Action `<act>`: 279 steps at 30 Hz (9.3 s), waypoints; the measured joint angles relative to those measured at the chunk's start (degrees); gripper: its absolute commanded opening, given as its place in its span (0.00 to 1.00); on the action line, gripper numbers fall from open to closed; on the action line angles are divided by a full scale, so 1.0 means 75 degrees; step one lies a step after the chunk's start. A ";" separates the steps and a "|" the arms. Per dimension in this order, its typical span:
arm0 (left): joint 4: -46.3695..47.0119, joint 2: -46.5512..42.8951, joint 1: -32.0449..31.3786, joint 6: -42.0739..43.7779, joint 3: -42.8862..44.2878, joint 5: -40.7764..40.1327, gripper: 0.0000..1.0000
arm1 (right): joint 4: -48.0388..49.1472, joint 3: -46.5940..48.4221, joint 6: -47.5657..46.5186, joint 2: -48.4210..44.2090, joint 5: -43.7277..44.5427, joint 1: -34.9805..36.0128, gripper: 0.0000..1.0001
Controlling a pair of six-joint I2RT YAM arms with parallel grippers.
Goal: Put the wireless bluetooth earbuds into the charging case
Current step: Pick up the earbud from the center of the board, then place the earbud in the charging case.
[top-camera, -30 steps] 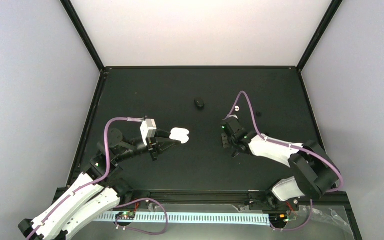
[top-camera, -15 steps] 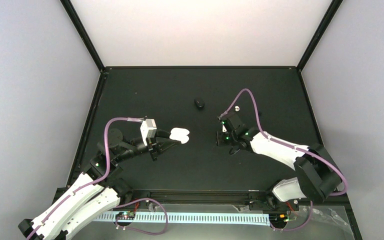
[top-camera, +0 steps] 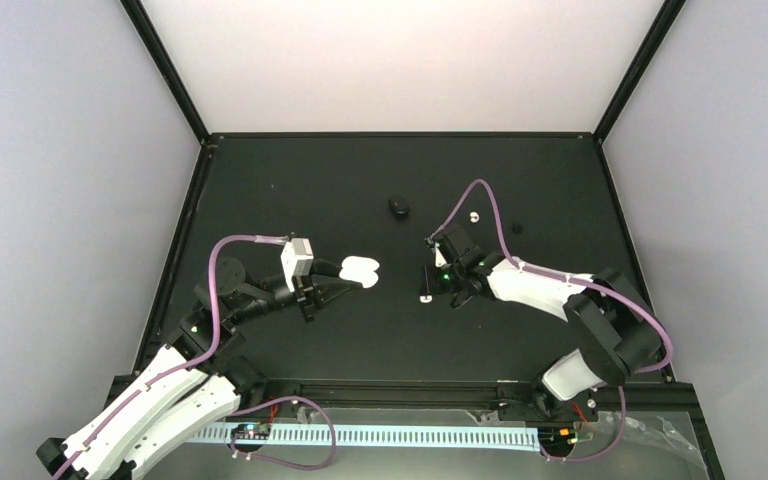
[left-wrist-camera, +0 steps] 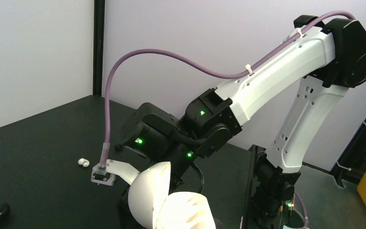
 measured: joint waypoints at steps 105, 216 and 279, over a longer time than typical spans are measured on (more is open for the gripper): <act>-0.0009 0.0015 0.0000 -0.0006 0.0000 0.0076 0.02 | -0.0653 -0.0044 -0.0367 -0.0140 0.1405 0.1078 0.20; -0.0009 0.0015 0.0000 -0.0009 0.0000 0.0137 0.01 | -0.0886 0.0000 -0.0664 -0.0117 0.2110 0.1276 0.01; 0.2398 -0.0338 -0.0003 -0.0175 -0.1358 0.1495 0.02 | -0.3692 0.4389 -0.4642 -0.3346 -0.0367 0.4071 0.01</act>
